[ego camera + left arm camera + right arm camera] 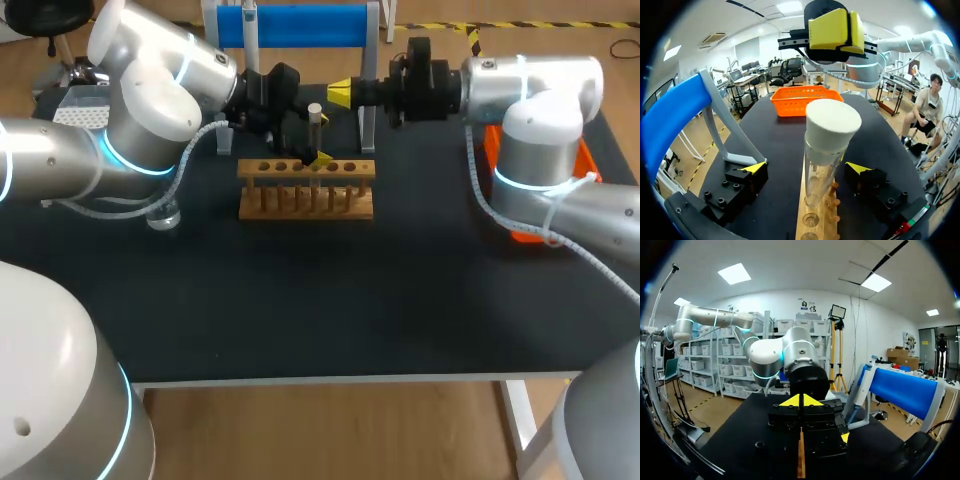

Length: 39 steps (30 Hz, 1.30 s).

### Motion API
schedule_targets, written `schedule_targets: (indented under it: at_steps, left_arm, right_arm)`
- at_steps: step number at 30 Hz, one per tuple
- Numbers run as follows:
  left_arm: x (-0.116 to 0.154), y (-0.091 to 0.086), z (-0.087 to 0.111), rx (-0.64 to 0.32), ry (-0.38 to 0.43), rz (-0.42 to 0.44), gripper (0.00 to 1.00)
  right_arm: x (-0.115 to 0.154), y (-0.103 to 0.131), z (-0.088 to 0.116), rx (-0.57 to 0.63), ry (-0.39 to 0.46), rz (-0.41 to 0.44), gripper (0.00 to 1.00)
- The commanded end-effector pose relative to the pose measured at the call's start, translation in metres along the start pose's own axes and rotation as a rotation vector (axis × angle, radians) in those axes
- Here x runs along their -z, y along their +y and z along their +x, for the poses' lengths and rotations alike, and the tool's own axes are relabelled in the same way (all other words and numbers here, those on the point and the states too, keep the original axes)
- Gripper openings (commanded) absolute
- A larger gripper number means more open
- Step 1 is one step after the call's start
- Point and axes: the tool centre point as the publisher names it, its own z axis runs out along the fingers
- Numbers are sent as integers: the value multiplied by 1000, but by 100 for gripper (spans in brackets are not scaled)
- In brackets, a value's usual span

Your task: Invert the test tube, pick up the pipette, mount the tip to pipette, aspirate from beaker and dispense into the tube, eject the tip, return the pipette, and cap with the stopper.

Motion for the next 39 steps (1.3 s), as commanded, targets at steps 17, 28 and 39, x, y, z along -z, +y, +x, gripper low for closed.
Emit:
schedule_targets:
  at_steps: [17, 28, 39]
  left_arm:
    - [0, 0, 0, 0, 1, -1, 100]
    - [0, 0, 0, 0, 1, -1, 100]
    - [0, 0, 0, 0, 1, -1, 100]
  right_arm:
    - [-28, -13, -10, 14, 33, -31, 0]
    - [-33, -22, -13, -3, 42, -13, 0]
    - [-36, -42, -15, -83, 42, 13, 0]
